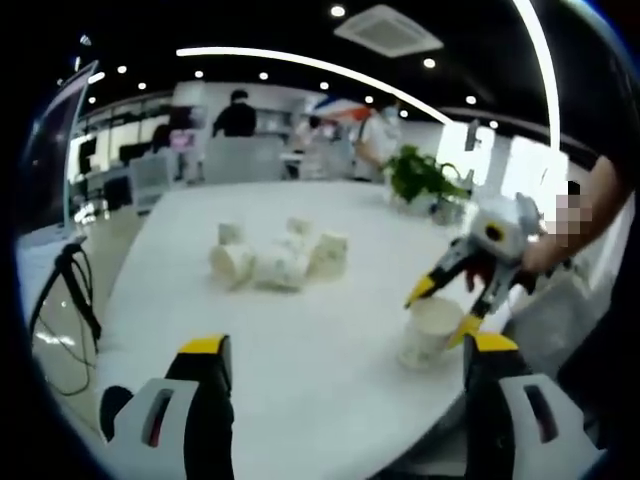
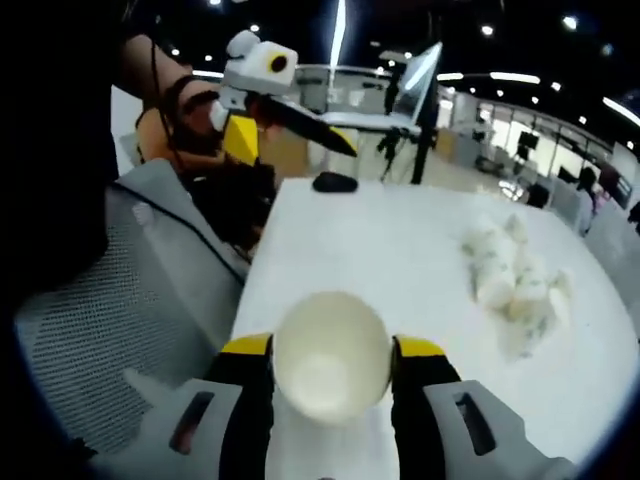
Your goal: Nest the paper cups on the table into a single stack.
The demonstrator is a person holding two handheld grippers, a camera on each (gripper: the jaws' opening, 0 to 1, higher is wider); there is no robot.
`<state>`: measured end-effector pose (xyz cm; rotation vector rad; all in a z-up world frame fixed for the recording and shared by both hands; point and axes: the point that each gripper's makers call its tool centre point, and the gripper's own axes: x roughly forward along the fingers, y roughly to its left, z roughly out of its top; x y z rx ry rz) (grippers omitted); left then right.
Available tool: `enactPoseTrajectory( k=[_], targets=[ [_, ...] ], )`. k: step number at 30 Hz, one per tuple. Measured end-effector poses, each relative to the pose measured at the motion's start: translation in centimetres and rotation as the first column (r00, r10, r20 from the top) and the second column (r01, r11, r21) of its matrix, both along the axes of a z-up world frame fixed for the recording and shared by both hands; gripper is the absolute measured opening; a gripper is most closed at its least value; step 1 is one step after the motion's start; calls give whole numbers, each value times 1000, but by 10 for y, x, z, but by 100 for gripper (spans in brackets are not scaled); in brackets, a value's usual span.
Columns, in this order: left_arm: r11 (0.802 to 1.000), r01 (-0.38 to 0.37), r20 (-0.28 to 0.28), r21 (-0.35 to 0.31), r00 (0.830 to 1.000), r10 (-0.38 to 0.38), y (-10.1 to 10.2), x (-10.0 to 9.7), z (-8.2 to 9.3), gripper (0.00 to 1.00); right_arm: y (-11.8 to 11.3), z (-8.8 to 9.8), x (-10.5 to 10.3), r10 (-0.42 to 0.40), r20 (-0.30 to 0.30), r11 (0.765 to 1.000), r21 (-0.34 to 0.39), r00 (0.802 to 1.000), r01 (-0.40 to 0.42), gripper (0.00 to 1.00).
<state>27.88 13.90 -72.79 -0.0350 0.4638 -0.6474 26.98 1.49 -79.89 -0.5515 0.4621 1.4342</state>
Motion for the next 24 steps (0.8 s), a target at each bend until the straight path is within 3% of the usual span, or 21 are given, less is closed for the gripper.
enactPoseTrajectory(
  k=[24],
  targets=[
    [1000,9,-2,-8,1000,-9,-3,-1,0,95,-7,-8,-3,-67,-33,998,-2,997,67,61]
  ],
)
